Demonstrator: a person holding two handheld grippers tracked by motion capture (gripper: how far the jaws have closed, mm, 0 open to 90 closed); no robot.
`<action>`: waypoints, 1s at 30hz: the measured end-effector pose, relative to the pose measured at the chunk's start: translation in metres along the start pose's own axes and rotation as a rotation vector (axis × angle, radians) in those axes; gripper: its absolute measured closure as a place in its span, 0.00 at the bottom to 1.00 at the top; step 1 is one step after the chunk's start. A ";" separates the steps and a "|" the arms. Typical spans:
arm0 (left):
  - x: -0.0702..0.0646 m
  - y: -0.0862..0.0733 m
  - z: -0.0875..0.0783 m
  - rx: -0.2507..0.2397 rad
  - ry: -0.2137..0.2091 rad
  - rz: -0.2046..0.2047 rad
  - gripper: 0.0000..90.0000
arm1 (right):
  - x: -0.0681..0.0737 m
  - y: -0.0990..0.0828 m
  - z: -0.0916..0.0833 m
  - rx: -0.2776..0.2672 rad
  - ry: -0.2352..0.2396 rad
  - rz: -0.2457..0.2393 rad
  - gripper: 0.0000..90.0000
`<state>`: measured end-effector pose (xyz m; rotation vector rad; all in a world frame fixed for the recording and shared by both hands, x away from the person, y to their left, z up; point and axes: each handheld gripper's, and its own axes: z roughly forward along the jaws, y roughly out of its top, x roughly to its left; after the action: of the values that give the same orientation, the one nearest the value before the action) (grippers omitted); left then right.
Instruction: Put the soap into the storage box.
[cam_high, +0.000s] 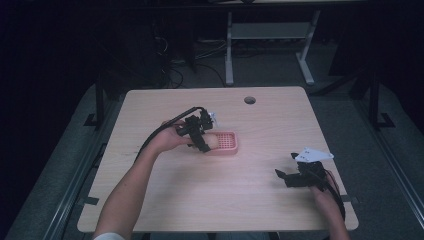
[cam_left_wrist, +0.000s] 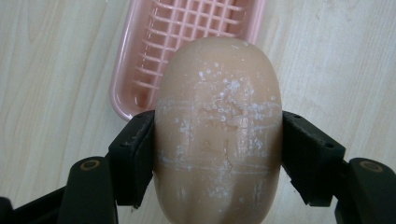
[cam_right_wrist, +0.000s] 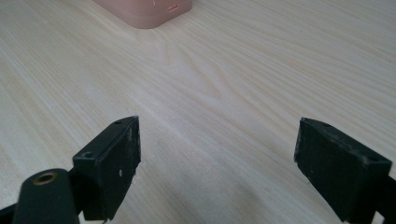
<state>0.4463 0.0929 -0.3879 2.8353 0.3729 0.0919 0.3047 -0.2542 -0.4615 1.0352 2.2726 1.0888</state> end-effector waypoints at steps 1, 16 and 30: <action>0.001 0.001 0.000 0.001 -0.001 -0.002 0.36 | 0.000 0.000 0.000 -0.001 0.000 -0.001 0.15; 0.002 0.017 -0.002 -0.005 -0.003 0.022 0.36 | 0.001 0.001 -0.001 -0.005 -0.002 -0.003 0.15; 0.006 0.031 0.000 0.003 -0.001 0.042 0.36 | 0.000 0.001 -0.001 -0.005 -0.004 -0.005 0.15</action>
<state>0.4594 0.0655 -0.3789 2.8467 0.3131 0.0979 0.3039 -0.2542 -0.4601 1.0281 2.2677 1.0886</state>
